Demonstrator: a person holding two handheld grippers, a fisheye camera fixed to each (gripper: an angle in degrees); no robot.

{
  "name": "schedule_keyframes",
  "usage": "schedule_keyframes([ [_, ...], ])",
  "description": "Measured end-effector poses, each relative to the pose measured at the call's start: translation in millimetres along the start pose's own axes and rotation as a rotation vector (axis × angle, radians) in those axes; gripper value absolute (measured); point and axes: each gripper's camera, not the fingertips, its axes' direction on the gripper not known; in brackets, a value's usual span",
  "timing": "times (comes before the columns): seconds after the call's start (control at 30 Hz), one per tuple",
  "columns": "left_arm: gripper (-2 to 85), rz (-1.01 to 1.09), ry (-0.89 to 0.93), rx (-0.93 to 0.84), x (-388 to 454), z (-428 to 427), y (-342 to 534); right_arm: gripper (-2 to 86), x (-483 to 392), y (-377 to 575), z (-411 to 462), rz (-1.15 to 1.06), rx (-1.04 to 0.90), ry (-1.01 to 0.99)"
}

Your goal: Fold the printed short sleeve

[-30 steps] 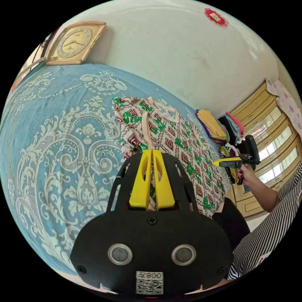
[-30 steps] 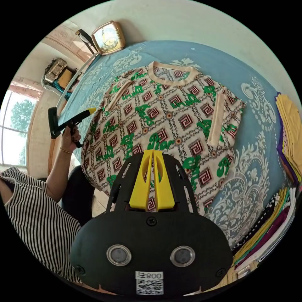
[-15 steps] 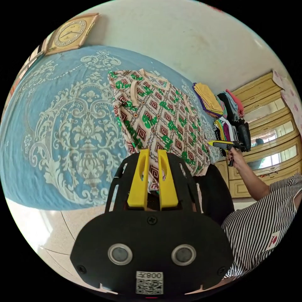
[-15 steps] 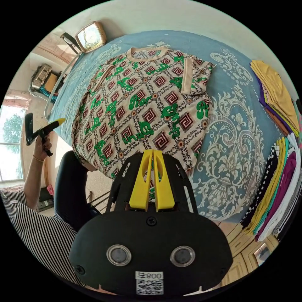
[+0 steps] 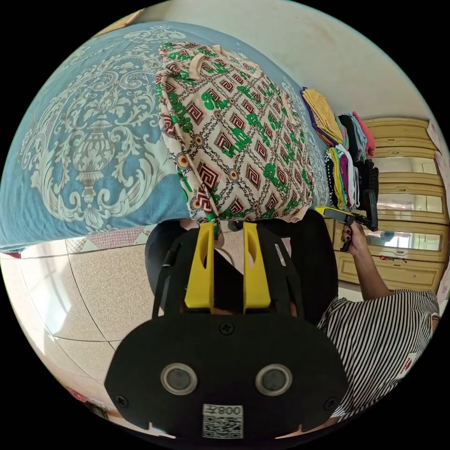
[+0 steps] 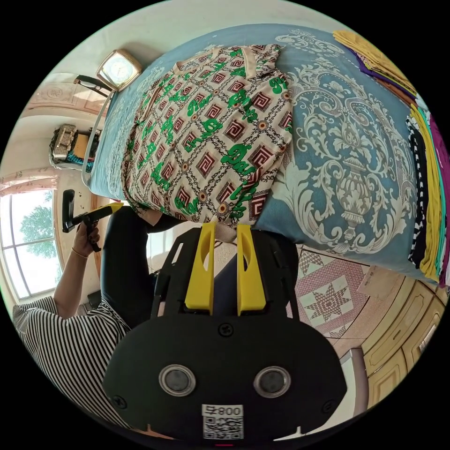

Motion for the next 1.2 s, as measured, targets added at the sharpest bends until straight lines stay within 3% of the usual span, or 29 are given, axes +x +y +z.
schedule_keyframes([
  [0.67, 8.3, 0.015, -0.036, -0.075, 75.3, 10.2, 9.8, 8.3, 32.9, 50.8, 41.1, 0.095, -0.032, -0.064],
  [1.2, 7.4, 0.007, -0.011, -0.115, 103.9, 10.0, 14.4, 1.6, 84.8, 102.2, 50.5, 0.147, -0.017, -0.143],
])
